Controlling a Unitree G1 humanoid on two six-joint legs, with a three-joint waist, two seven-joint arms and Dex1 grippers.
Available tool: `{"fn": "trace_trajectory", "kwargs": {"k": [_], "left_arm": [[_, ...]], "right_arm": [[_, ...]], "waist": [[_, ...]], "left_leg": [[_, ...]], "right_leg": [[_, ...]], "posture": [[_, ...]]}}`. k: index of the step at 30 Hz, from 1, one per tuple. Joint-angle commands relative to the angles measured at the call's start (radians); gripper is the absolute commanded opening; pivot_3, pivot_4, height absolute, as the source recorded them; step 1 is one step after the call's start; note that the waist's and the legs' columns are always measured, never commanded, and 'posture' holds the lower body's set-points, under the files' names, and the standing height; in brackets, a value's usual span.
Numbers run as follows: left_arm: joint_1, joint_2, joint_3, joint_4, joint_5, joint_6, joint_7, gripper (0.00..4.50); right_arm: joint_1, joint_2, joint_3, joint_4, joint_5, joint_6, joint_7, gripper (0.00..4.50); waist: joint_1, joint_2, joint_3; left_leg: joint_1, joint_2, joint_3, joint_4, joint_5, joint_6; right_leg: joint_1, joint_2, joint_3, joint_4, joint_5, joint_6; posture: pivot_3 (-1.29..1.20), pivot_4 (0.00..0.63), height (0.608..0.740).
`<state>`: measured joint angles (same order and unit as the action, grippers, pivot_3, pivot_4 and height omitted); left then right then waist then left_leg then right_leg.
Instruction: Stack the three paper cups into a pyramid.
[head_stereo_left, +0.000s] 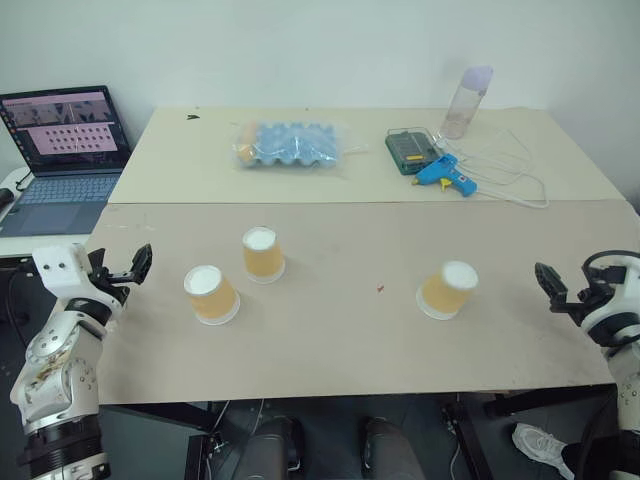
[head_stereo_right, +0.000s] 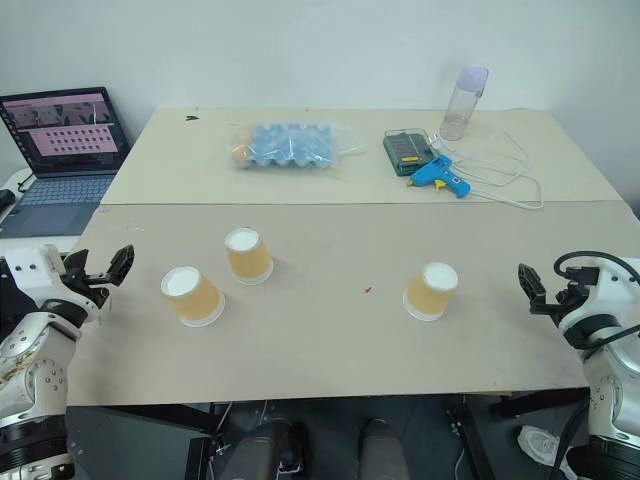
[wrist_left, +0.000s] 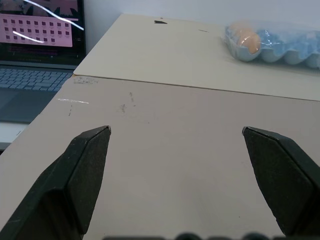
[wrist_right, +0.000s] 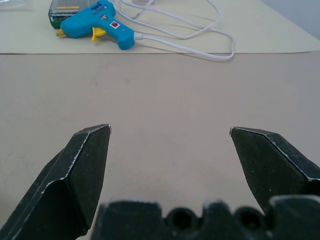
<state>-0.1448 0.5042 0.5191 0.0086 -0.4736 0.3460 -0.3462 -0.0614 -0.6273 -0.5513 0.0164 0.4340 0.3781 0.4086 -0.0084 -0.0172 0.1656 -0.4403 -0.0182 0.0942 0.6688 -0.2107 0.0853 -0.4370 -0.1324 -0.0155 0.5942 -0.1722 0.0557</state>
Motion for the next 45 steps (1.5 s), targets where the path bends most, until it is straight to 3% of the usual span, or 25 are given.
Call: {"fn": "trace_trajectory", "kwargs": {"k": [1,11,14,17,21,23,26,31,40,45], "left_arm": [[-0.023,0.004,-0.005,-0.024,0.015,-0.019,0.019,4.5],[0.018,0.056,0.005,-0.073,-0.045,0.003,-0.103,4.5],[0.033,0.126,0.019,-0.155,-0.127,0.082,-0.182,4.5],[0.073,0.193,0.035,-0.235,-0.222,0.177,-0.27,4.5],[0.125,0.248,0.062,-0.294,-0.316,0.272,-0.331,4.5],[0.198,0.31,0.115,-0.383,-0.441,0.383,-0.405,4.5],[0.279,0.356,0.148,-0.464,-0.52,0.454,-0.45,4.5],[0.37,0.372,0.12,-0.551,-0.487,0.454,-0.468,4.5],[0.303,0.365,0.037,-0.494,-0.366,0.367,-0.46,4.5],[0.25,0.388,0.044,-0.477,-0.372,0.369,-0.485,4.5]], "right_arm": [[-0.017,-0.004,-0.007,-0.036,0.0,-0.006,-0.009,4.47],[-0.192,-0.067,-0.045,-0.142,0.071,0.078,-0.062,4.47],[-0.364,-0.117,0.023,-0.281,0.254,0.191,0.026,4.47],[-0.441,-0.153,0.117,-0.428,0.416,0.302,0.131,4.47],[-0.459,-0.198,0.184,-0.525,0.51,0.374,0.193,4.47],[-0.423,-0.264,0.248,-0.623,0.566,0.395,0.344,4.47],[-0.388,-0.317,0.304,-0.669,0.568,0.383,0.453,4.47],[-0.393,-0.291,0.365,-0.66,0.541,0.368,0.469,4.47],[-0.383,-0.259,0.48,-0.651,0.41,0.346,0.461,4.47],[-0.367,-0.233,0.501,-0.673,0.408,0.363,0.444,4.47]], "waist": [[0.0,0.0,0.0],[-0.006,0.0,0.0],[-0.008,0.0,0.0],[-0.008,0.0,0.0],[0.0,-0.002,-0.001],[0.005,-0.004,0.0],[0.005,-0.004,0.001],[0.008,-0.004,0.001],[0.021,-0.004,0.001],[0.021,-0.005,0.001]], "left_leg": [[0.0,0.0,0.0,0.0,0.0,0.0],[0.0,0.001,0.003,-0.001,0.0,0.0],[0.0,0.002,0.003,-0.002,0.0,-0.001],[-0.001,0.003,0.003,-0.002,0.0,-0.001],[0.0,0.005,0.001,-0.003,-0.001,-0.001],[-0.001,0.004,0.001,-0.003,-0.001,-0.001],[-0.002,0.002,0.001,-0.003,-0.002,0.0],[0.0,0.001,0.002,-0.003,-0.001,-0.001],[0.0,0.001,0.003,-0.003,-0.001,-0.002],[-0.001,0.001,0.003,-0.003,-0.001,-0.002]], "right_leg": [[0.0,0.0,0.0,0.0,0.0,0.0],[-0.002,0.0,0.001,0.001,0.0,-0.001],[-0.002,0.001,0.0,0.0,0.0,-0.001],[-0.003,0.001,0.0,0.0,0.0,-0.003],[-0.003,0.0,-0.006,-0.001,-0.003,-0.007],[-0.004,-0.003,-0.011,-0.001,-0.003,-0.008],[-0.005,-0.013,-0.02,-0.001,-0.003,-0.008],[-0.004,-0.016,-0.025,-0.001,-0.003,-0.008],[-0.006,-0.014,-0.026,-0.001,-0.003,-0.009],[-0.006,-0.015,-0.026,-0.001,-0.002,-0.009]], "posture": [[0.0,0.15,0.74],[0.0,0.15,0.74],[0.0,0.15,0.74],[0.0,0.15,0.74],[0.0,0.15,0.74],[0.0,0.15,0.74],[0.0,0.15,0.74],[0.0,0.15,0.74],[0.0,0.15,0.74],[0.0,0.15,0.74]]}}
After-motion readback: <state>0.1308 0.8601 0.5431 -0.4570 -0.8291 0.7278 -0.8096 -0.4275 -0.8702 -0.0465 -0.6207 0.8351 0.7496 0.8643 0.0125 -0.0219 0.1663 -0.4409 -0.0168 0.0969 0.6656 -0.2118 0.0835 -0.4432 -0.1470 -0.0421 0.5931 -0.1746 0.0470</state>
